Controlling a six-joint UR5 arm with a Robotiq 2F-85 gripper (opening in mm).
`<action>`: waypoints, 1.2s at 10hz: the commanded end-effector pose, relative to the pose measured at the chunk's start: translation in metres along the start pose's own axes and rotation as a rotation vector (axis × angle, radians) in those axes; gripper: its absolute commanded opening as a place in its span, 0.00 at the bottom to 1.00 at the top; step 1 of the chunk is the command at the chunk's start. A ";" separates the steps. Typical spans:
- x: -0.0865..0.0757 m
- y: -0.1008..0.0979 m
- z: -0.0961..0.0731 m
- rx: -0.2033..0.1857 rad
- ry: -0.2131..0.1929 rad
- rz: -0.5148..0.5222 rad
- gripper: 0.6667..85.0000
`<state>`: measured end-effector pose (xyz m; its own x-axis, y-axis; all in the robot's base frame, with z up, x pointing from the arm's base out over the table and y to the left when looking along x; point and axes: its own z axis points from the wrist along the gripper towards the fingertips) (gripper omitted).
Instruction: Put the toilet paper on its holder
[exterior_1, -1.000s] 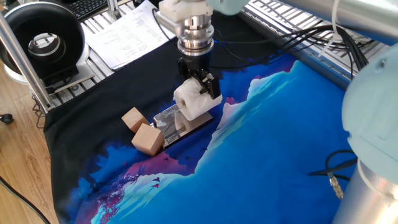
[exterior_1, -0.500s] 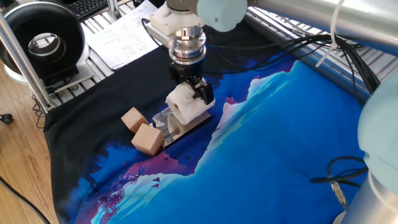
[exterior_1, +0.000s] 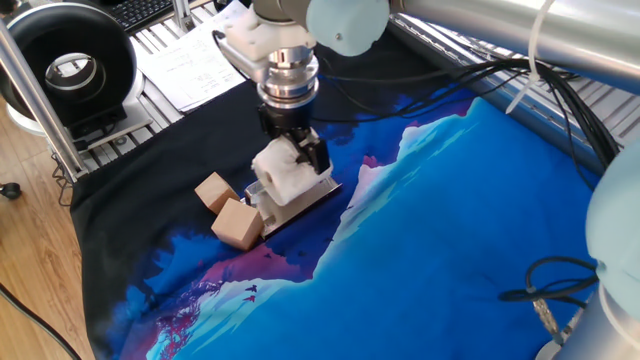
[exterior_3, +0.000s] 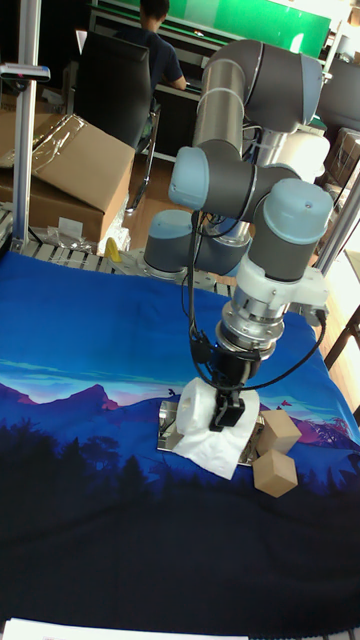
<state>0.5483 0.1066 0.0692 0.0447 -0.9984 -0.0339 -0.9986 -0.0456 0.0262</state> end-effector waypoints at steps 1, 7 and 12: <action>-0.028 -0.002 0.000 0.028 -0.041 0.039 0.60; -0.040 -0.009 0.011 0.054 -0.040 0.013 1.00; -0.015 -0.016 -0.016 0.015 -0.043 0.012 1.00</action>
<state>0.5601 0.1318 0.0707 0.0414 -0.9973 -0.0612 -0.9991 -0.0408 -0.0096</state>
